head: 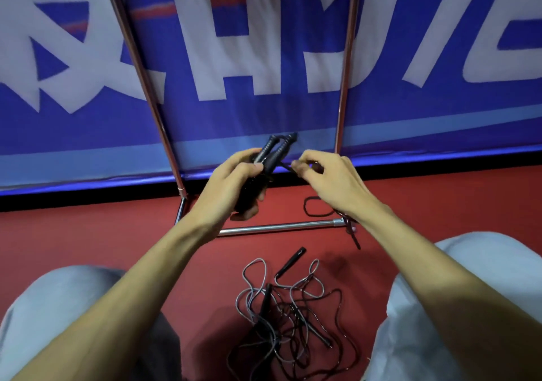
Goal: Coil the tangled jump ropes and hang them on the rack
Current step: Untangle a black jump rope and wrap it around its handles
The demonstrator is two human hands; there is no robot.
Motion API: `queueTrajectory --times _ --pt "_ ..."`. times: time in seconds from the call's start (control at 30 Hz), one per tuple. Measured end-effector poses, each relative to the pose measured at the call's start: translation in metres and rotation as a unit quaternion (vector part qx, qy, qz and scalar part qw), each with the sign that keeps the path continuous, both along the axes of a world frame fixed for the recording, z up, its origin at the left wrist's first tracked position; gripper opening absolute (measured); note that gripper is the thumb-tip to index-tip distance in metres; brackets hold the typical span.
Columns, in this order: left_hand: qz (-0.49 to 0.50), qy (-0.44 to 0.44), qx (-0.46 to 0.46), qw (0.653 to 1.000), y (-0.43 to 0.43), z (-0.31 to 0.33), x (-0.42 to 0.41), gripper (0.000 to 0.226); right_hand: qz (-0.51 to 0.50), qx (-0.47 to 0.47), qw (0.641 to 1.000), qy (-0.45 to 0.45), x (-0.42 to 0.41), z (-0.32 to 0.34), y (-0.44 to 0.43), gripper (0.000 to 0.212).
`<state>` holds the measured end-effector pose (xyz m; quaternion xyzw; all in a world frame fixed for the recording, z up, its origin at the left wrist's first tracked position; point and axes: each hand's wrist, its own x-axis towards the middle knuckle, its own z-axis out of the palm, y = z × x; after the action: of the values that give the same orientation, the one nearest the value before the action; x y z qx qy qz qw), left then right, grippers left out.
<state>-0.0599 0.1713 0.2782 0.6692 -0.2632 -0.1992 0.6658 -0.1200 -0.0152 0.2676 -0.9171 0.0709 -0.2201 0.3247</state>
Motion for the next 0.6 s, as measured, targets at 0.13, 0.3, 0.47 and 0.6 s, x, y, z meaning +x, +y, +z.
queueTrajectory --times 0.13,0.3,0.47,0.6 --pt "0.037 0.075 -0.055 0.995 -0.001 0.002 0.007 0.041 0.063 0.039 0.997 0.019 -0.004 0.001 0.011 0.024" --pt "0.103 0.053 0.011 0.993 -0.006 -0.016 0.016 0.014 0.04 -0.019 0.993 0.108 -0.012 0.002 0.019 0.019" --pt "0.137 -0.093 0.124 0.978 -0.002 -0.028 0.032 0.017 0.064 0.014 0.97 0.233 -0.017 0.009 0.016 0.033" --pt "0.165 -0.314 0.332 0.874 0.003 -0.035 0.032 0.031 0.088 -0.045 0.955 0.278 -0.02 0.012 0.013 0.032"
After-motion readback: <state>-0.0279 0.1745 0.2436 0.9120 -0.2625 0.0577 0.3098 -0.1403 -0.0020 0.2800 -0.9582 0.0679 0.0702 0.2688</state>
